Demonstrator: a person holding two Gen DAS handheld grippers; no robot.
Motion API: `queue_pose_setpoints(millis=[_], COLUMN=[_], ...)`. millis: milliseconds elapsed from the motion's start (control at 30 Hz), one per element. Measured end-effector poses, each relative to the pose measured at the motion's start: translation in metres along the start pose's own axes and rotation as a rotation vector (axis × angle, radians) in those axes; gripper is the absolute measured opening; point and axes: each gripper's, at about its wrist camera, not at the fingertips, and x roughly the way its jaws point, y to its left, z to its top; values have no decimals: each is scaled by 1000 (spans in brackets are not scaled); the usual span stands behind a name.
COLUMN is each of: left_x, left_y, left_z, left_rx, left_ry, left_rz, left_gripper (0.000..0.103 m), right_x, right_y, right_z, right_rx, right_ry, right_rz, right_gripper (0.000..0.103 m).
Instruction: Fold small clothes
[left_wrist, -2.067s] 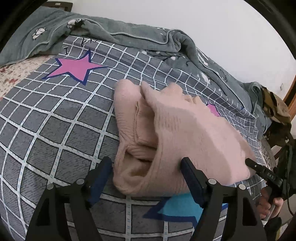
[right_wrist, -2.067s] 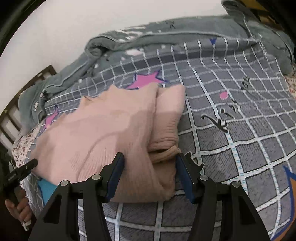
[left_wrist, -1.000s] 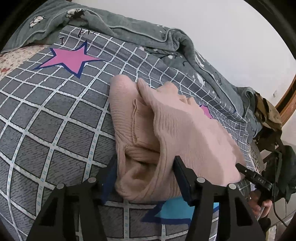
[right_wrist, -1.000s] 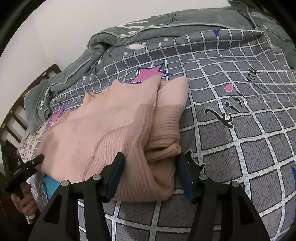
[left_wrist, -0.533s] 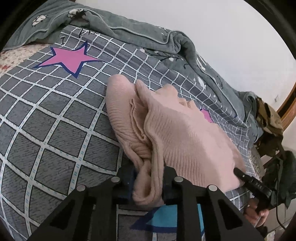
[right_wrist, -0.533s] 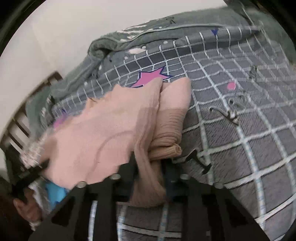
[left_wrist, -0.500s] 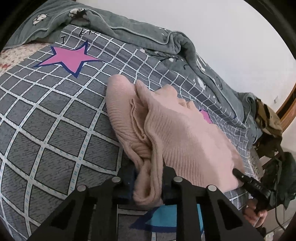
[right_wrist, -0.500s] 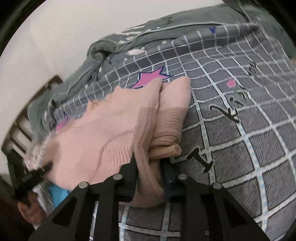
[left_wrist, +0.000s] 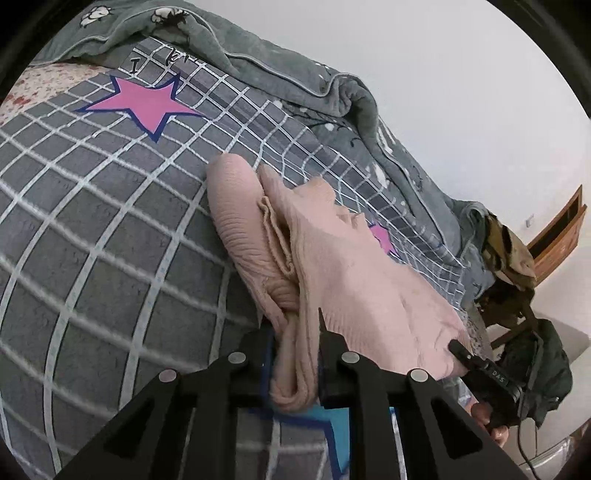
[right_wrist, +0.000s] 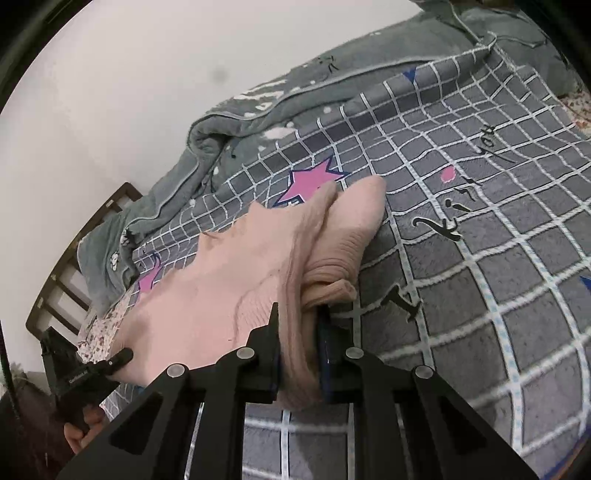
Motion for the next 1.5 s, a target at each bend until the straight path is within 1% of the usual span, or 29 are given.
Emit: queue_pose_setpoints(millis=[67,200,300,367,400,467,500,567,667,800,1000,1033,1100,1167,1267,1367,1433,1500], left_x=[-10,-25,-26,-26,-25,-23,-22,-21,-22,-22,-16,-15,-16,-16,-14,-6,-2,1], left_y=[-1,-9,-14,-17,-17,-15,-15,-15,-16,-19,-19,-19,-17,-17,-17,-18,-18,-19], left_z=[-12,-36,-40,-38,-37,-34,-32,-27,-23,-17,-9,-8,-8,-7,-5,-4,-5,-5], left_rx=[3,56,96,120,124,123,123,129,117,115,121,115,105,99,92,86,81,84], left_ry=[5,-6,-15,-23,-22,-30,-39,-48,-52,-74,-85,-90,-104,-108,-103,-82,-65,-59], left_rz=[-13,11,73,125,140,159,171,197,184,200,229,237,248,239,221,226,221,224], left_gripper=[17,17,23,35,38,58,60,60,60,61,62,62,62,62,62,62,62,62], right_x=[-10,-33,-38,-38,-41,-52,-56,-64,-65,-52,-6,2,19,28,37,51,58,65], right_y=[0,-2,-6,-6,-5,1,3,14,35,70,108,111,115,119,125,125,124,127], right_z=[-5,-25,-37,-39,-39,-37,-37,-34,-31,-36,-56,-59,-67,-72,-67,-59,-57,-56], right_rx=[-19,-36,-49,-58,-65,-103,-122,-166,-220,-307,-369,-375,-386,-405,-411,-390,-387,-394], right_ry=[-6,0,11,16,9,-25,-41,-71,-77,-74,1,15,34,22,24,42,31,25], right_rz=[-7,-15,-52,-93,-111,-148,-171,-216,-220,-206,-140,-139,-151,-167,-165,-164,-161,-178], right_gripper=[16,16,18,21,23,23,23,23,23,23,24,24,30,32,34,35,37,38])
